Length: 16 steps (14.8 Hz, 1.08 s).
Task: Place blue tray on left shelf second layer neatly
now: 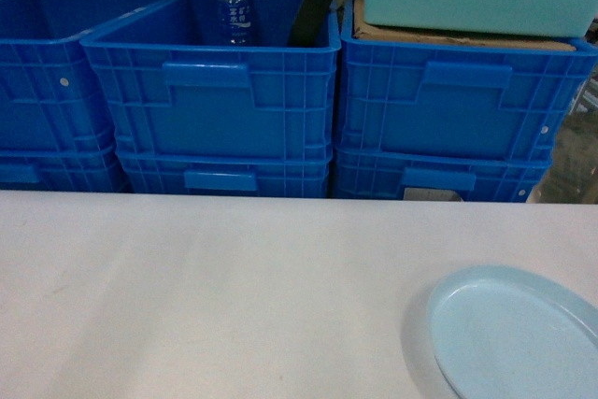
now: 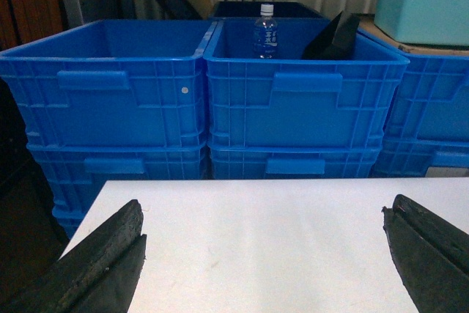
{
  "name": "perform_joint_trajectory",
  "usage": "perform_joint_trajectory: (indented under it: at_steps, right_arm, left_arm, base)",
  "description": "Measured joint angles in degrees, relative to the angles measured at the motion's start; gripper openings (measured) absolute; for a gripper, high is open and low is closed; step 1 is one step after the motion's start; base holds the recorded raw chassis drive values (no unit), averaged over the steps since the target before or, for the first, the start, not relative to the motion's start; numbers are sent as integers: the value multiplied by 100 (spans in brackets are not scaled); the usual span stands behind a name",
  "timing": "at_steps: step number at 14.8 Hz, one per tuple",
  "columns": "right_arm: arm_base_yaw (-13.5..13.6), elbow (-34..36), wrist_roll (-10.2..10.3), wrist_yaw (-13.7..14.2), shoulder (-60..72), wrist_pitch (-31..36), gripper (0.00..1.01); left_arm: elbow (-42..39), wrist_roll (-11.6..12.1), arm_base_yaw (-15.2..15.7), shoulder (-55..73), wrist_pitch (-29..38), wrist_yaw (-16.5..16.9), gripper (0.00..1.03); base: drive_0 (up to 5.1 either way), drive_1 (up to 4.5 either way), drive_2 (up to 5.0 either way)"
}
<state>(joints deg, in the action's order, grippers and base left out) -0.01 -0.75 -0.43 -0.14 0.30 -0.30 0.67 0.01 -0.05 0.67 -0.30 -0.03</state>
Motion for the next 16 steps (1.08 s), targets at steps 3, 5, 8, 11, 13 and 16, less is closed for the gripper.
perform_joint_trajectory:
  at_steps: [3,5,8,11,13,16]
  right_arm:
    - [0,0,0,0,0,0,98]
    - [0,0,0,0,0,0,98]
    - [0,0,0,0,0,0,98]
    - [0,0,0,0,0,0,98]
    - [0,0,0,0,0,2,98]
    - [0,0,0,0,0,0,98]
  left_arm:
    - [0,0,0,0,0,0,98]
    - [0,2,0,0,0,0,98]
    - [0,0,0,0,0,0,98]
    - [0,0,0,0,0,0,98]
    - [0,0,0,0,0,0,98]
    - [0,2,0,0,0,0,98]
  base:
    - [0,0,0]
    - [0,0,0]
    - [0,0,0]
    - [0,0,0]
    - [0,0,0]
    - [0,0,0]
